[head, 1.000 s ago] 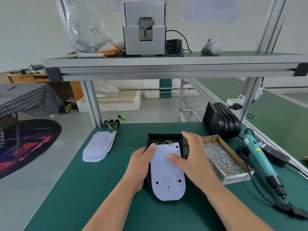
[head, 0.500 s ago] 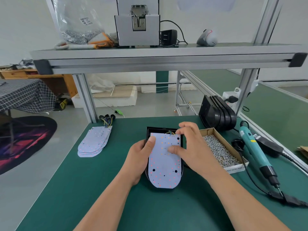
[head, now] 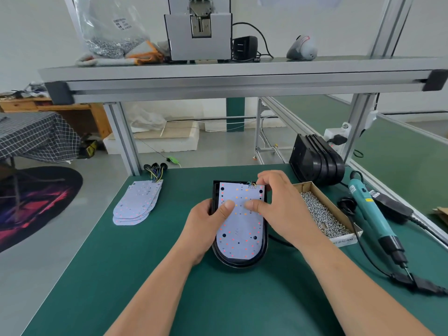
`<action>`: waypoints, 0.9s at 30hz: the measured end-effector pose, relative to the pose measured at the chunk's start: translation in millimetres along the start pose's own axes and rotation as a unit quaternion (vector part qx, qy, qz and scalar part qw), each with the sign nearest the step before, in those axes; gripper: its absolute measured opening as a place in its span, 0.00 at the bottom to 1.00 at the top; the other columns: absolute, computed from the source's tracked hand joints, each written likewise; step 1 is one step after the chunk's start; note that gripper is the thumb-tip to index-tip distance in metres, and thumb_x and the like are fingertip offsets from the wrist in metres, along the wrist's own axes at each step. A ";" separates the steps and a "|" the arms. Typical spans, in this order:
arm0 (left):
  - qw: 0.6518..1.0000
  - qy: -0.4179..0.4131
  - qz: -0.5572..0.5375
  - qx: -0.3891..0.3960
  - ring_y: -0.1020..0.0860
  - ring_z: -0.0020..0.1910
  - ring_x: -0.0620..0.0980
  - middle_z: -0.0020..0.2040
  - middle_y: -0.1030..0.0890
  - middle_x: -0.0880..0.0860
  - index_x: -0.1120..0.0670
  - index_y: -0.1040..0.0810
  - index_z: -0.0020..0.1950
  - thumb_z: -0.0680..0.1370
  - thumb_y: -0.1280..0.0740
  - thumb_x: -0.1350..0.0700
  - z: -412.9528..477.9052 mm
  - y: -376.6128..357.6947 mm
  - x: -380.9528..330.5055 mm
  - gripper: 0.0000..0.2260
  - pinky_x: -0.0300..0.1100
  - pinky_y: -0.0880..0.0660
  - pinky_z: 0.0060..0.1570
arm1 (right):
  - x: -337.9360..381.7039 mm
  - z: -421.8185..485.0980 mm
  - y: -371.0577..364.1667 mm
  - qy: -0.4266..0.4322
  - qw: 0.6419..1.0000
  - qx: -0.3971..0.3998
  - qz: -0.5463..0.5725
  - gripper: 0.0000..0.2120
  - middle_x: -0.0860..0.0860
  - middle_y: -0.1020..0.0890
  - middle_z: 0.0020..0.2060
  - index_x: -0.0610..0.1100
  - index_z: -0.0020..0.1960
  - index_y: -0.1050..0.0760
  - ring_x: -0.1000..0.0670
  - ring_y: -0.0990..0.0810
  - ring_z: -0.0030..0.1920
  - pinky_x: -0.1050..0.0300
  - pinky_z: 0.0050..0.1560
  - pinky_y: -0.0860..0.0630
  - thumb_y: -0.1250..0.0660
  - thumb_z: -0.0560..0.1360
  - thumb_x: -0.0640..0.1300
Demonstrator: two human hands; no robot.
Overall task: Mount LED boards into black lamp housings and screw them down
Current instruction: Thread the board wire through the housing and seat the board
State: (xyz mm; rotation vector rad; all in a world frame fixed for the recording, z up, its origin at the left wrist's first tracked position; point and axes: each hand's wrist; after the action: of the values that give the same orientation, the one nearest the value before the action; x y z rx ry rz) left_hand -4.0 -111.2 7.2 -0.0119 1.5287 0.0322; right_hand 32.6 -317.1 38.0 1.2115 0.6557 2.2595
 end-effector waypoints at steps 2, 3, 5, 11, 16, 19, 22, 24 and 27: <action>1.000 0.005 -0.008 -0.004 0.13 0.53 0.56 0.53 0.11 0.56 0.51 0.14 0.51 0.74 0.24 0.38 -1.1 0.5 0.1 0.17 0.63 0.18 0.60 | 0.0 -1.4 -1.1 0.023 1.000 0.011 -0.016 0.22 0.59 0.28 0.64 0.50 0.59 0.27 0.55 0.28 0.64 0.53 0.58 0.28 0.20 0.71 0.51; 1.000 0.009 -0.016 -0.006 0.13 0.55 0.59 0.54 0.11 0.55 0.51 0.14 0.53 0.74 0.24 0.38 -1.6 0.9 0.6 0.18 0.65 0.18 0.61 | -0.7 -2.3 -1.8 0.035 0.999 0.019 -0.028 0.21 0.59 0.28 0.66 0.50 0.59 0.26 0.54 0.28 0.66 0.53 0.59 0.29 0.20 0.72 0.51; 0.999 0.016 -0.030 -0.009 0.14 0.57 0.63 0.55 0.12 0.57 0.55 0.15 0.56 0.72 0.23 0.37 -1.7 1.5 2.6 0.24 0.68 0.20 0.62 | -3.2 -4.2 -1.6 0.057 0.997 0.028 -0.046 0.19 0.59 0.28 0.68 0.50 0.60 0.24 0.55 0.29 0.68 0.54 0.58 0.30 0.22 0.74 0.53; 0.997 0.037 -0.072 -0.003 0.15 0.59 0.67 0.58 0.13 0.61 0.58 0.16 0.59 0.73 0.23 0.41 -0.5 2.2 5.1 0.24 0.70 0.21 0.63 | -14.6 -6.9 -1.6 0.052 0.998 0.013 0.019 0.11 0.62 0.24 0.65 0.54 0.59 0.21 0.61 0.26 0.66 0.63 0.60 0.29 0.26 0.79 0.53; 0.985 0.062 -0.159 0.031 0.15 0.62 0.64 0.62 0.14 0.61 0.60 0.18 0.64 0.77 0.25 0.49 -2.6 5.2 5.2 0.21 0.59 0.17 0.59 | -14.8 -4.8 -3.2 -0.105 0.939 -0.054 0.323 0.11 0.57 0.14 0.59 0.52 0.64 0.21 0.55 0.17 0.54 0.53 0.53 0.24 0.41 0.88 0.46; 0.980 0.067 -0.179 0.049 0.15 0.62 0.63 0.62 0.14 0.62 0.59 0.16 0.63 0.78 0.25 0.50 -5.3 4.0 2.8 0.17 0.54 0.16 0.55 | -12.3 -7.2 -8.0 -0.100 0.941 0.048 0.319 0.18 0.57 0.13 0.57 0.55 0.63 0.18 0.53 0.16 0.54 0.63 0.51 0.22 0.36 0.83 0.35; 0.980 0.068 -0.177 0.057 0.15 0.62 0.63 0.63 0.14 0.62 0.59 0.16 0.63 0.77 0.24 0.49 -6.5 4.6 1.3 0.19 0.53 0.16 0.56 | -4.9 -12.0 -15.5 -0.100 0.921 0.128 0.354 0.20 0.53 0.12 0.55 0.55 0.58 0.14 0.54 0.13 0.55 0.64 0.52 0.19 0.36 0.76 0.35; 0.980 0.066 -0.179 0.058 0.15 0.62 0.64 0.63 0.15 0.62 0.60 0.17 0.64 0.77 0.23 0.49 -6.8 6.5 1.2 0.21 0.55 0.16 0.57 | -7.7 -11.5 -19.3 -0.108 0.916 0.141 0.359 0.18 0.48 0.11 0.54 0.51 0.57 0.14 0.49 0.13 0.56 0.55 0.53 0.17 0.35 0.75 0.35; 0.980 0.066 -0.178 0.065 0.16 0.62 0.65 0.63 0.15 0.63 0.62 0.18 0.66 0.77 0.24 0.50 -8.2 7.0 -0.2 0.22 0.57 0.17 0.59 | -9.5 -10.5 -21.2 -0.097 0.914 0.150 0.365 0.15 0.45 0.12 0.55 0.45 0.59 0.14 0.44 0.13 0.57 0.50 0.56 0.17 0.33 0.76 0.34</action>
State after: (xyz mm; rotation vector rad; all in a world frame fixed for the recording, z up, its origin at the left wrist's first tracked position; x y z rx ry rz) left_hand -12.4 -104.4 7.2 -0.1871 1.6399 -0.3599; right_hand 32.4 -308.6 14.0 2.0818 0.5378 2.6143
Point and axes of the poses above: each hand's wrist, its own z-axis towards the middle knuckle, its own y-axis out of the back of the hand, x = y × z
